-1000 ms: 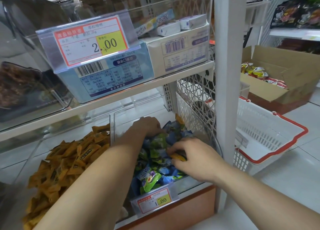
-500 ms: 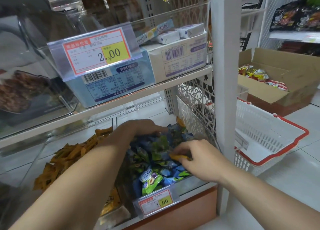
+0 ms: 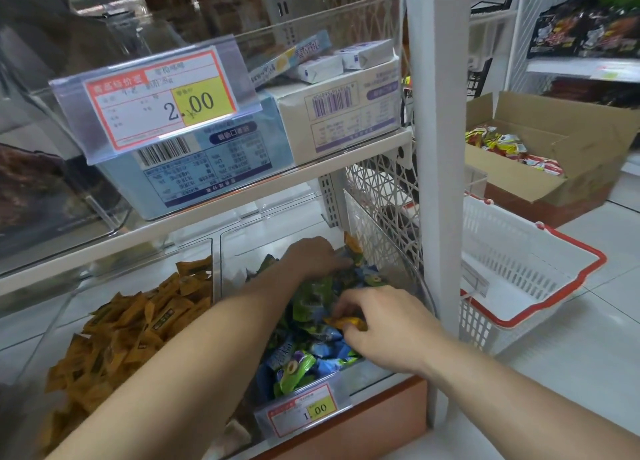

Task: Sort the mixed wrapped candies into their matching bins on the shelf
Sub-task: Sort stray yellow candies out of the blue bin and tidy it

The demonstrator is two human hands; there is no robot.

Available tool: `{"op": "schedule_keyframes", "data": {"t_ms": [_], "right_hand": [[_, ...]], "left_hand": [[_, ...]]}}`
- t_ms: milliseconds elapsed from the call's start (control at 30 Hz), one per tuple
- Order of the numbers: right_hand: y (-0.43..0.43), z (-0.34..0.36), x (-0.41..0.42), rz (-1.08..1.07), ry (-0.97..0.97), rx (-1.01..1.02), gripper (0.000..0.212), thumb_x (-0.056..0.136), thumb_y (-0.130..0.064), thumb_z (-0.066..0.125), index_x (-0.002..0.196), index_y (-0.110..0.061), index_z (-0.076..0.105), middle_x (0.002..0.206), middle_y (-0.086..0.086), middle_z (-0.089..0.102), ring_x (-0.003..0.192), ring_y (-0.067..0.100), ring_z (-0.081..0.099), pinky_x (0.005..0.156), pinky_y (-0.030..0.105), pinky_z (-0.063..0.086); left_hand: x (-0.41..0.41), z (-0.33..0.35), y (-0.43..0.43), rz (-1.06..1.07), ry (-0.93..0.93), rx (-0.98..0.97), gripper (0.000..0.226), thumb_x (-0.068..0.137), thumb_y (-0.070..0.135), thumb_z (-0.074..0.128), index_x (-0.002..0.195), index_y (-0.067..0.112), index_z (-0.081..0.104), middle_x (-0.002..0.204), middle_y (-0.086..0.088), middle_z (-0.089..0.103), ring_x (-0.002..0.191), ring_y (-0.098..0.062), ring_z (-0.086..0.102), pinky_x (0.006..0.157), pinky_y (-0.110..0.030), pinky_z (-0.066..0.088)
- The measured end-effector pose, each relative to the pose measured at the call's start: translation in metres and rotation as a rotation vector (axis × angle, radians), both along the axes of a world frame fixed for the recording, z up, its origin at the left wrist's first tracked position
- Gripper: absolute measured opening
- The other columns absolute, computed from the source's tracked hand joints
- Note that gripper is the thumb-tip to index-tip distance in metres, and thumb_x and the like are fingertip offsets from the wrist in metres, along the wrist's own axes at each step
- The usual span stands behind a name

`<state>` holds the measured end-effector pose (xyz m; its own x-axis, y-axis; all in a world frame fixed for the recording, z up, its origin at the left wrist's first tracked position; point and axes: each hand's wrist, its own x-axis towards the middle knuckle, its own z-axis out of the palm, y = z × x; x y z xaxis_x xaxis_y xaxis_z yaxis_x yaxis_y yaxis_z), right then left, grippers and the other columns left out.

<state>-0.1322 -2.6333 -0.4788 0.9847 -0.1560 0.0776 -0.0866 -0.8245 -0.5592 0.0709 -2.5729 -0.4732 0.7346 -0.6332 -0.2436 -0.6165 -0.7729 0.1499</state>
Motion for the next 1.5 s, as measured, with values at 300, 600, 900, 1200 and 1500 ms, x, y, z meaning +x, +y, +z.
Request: {"op": "schedule_keyframes", "data": {"t_ms": [300,600,900,1200,1500], "right_hand": [[-0.002,0.001,-0.004,0.0,-0.01,0.002,0.031,0.082,-0.044,0.051,0.112,-0.047,0.059,0.102,-0.012,0.07,0.091,0.013,0.064,0.07,0.033,0.052],[-0.004,0.003,-0.006,0.007,-0.007,-0.026,0.033,0.087,-0.043,0.05,0.119,-0.043,0.06,0.113,-0.013,0.069,0.101,0.017,0.064,0.08,0.037,0.055],[-0.004,0.006,-0.007,0.01,-0.005,-0.033,0.032,0.087,-0.043,0.056,0.119,-0.045,0.059,0.113,-0.012,0.068,0.101,0.019,0.064,0.078,0.033,0.053],[-0.005,0.006,-0.005,-0.029,-0.005,0.024,0.03,0.083,-0.038,0.056,0.112,-0.044,0.061,0.101,-0.01,0.07,0.092,0.018,0.065,0.072,0.031,0.052],[-0.004,0.006,-0.004,-0.034,0.005,0.035,0.031,0.08,-0.042,0.052,0.11,-0.045,0.059,0.102,-0.011,0.07,0.093,0.018,0.065,0.074,0.033,0.054]], "left_hand": [[-0.008,-0.008,0.0,-0.141,0.173,0.06,0.042,0.09,0.046,0.066,0.117,0.014,0.068,0.118,-0.006,0.062,0.104,-0.021,0.056,0.082,-0.028,0.04],[-0.004,0.016,0.019,-0.047,0.194,-0.144,0.021,0.073,0.023,0.086,0.091,0.02,0.074,0.11,-0.005,0.067,0.103,-0.022,0.062,0.093,-0.039,0.052],[-0.002,0.038,0.052,0.01,0.203,-0.362,0.02,0.076,0.014,0.084,0.094,0.011,0.076,0.082,0.005,0.071,0.086,-0.015,0.071,0.059,-0.015,0.047],[-0.012,0.051,0.069,-0.171,0.23,-0.246,0.013,0.086,0.019,0.075,0.099,0.023,0.075,0.097,0.01,0.073,0.09,-0.001,0.066,0.078,-0.016,0.05],[-0.029,0.048,0.056,-0.122,0.251,-0.019,0.029,0.097,0.046,0.053,0.094,0.023,0.07,0.101,0.005,0.065,0.095,-0.012,0.057,0.081,-0.025,0.041]]}}
